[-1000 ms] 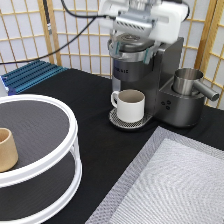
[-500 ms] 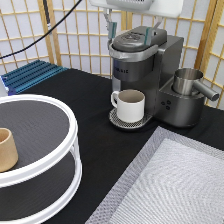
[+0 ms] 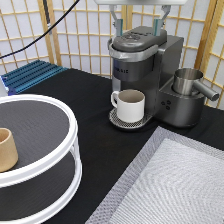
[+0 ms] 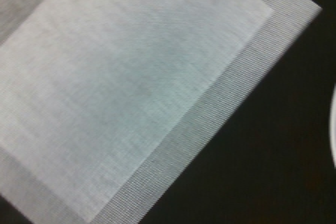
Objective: Make coffee
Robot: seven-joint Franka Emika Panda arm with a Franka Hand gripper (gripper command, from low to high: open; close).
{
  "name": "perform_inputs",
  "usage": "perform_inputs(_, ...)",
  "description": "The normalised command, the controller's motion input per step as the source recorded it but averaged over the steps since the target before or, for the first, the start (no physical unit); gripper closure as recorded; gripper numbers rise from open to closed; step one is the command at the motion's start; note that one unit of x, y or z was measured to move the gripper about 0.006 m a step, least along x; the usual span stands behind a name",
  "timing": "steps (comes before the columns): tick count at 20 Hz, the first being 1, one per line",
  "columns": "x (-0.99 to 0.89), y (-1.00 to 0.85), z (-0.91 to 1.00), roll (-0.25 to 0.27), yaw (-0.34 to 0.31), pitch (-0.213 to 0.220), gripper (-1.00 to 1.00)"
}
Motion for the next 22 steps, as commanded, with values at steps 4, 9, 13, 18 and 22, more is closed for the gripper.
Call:
perform_inputs(4, -0.13, 0.00, -0.35, 0.102, 0.340, 0.000, -1.00)
perform_inputs(9, -0.27, 0.00, -0.21, 0.104, 0.304, 0.029, -1.00)
perform_inputs(13, -0.27, 0.11, 0.18, 0.038, 0.253, 0.108, -1.00)
perform_inputs(18, -0.41, 0.21, 0.32, 0.016, 0.192, 0.093, -1.00)
perform_inputs(22, -0.63, 0.20, 0.14, 0.070, 0.169, 0.008, -1.00)
